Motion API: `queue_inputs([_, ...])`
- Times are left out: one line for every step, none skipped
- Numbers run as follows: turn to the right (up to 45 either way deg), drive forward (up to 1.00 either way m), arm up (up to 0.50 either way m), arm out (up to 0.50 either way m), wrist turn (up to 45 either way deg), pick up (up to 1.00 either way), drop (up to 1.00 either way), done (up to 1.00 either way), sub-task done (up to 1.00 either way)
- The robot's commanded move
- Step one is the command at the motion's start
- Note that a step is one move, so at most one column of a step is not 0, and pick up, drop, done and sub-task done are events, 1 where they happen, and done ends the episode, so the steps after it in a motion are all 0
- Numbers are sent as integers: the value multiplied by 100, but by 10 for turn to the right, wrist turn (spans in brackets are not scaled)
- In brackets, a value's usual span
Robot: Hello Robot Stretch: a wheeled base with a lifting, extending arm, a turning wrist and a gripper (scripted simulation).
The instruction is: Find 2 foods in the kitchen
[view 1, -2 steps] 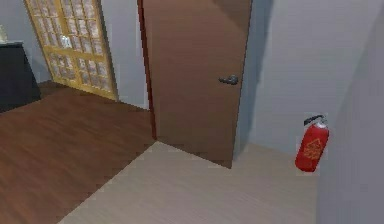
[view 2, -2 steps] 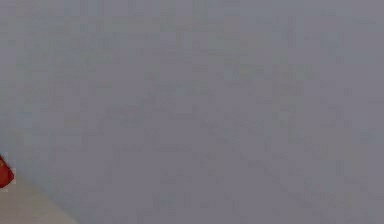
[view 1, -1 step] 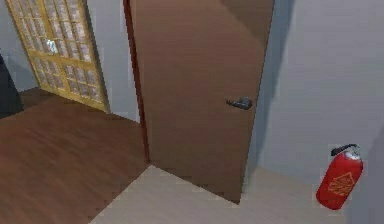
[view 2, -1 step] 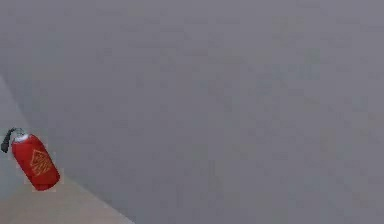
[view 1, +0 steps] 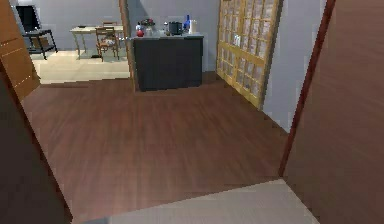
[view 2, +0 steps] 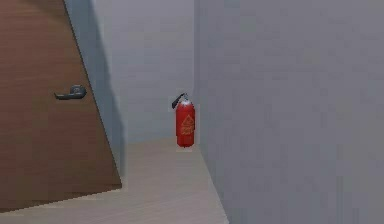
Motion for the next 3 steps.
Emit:
queue_inputs([-120,0,0,0,0,0,0,0,0])
queue_inputs([0,100,0,0,0,0,0,0,0])
queue_inputs([0,50,0,0,0,0,0,0,0])
